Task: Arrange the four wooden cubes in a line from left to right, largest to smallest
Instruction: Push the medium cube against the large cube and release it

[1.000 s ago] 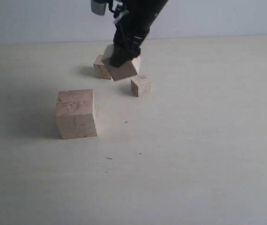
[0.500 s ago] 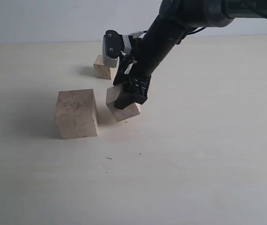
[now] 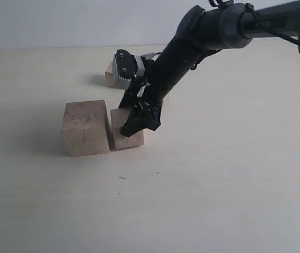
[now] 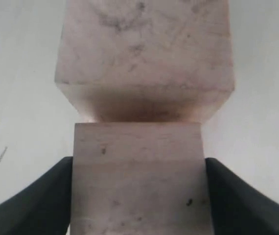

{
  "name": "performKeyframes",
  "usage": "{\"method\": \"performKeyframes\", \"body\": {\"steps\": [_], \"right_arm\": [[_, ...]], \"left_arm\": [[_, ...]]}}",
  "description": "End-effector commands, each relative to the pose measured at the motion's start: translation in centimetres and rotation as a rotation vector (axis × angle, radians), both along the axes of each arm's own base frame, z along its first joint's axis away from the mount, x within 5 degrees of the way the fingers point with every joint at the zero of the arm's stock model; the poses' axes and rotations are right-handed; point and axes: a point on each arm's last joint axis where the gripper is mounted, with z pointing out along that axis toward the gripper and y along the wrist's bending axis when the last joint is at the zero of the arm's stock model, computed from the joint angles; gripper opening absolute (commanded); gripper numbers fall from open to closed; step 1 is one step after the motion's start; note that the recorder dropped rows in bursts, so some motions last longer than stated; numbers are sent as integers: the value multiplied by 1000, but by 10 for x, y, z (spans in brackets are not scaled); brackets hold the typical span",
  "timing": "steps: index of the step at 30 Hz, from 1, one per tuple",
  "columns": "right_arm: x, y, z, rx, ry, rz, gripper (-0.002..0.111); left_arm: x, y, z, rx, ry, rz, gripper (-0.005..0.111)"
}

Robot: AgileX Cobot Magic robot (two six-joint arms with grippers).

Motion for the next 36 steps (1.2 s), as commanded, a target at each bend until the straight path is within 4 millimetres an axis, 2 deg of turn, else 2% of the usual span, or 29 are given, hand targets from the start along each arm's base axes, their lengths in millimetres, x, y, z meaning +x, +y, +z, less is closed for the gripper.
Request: {"method": "performKeyframes", "body": {"steps": [1, 6, 17, 26, 31, 36], "right_arm": [[-4, 0, -12, 0, 53, 20, 0], [-3, 2, -14, 15, 69, -4, 0], [3, 7, -13, 12, 128, -204, 0], [-5, 9, -17, -41, 97, -117, 1], [-5, 7, -18, -53, 88, -104, 15], [-5, 7, -18, -54, 92, -100, 48]], "left_arm": [[0, 0, 0, -7, -11, 0, 0], [0, 0, 0, -7, -11, 0, 0], [0, 0, 0, -7, -11, 0, 0], [0, 0, 0, -7, -11, 0, 0], [0, 0, 0, -7, -11, 0, 0], [0, 0, 0, -7, -11, 0, 0]]}}
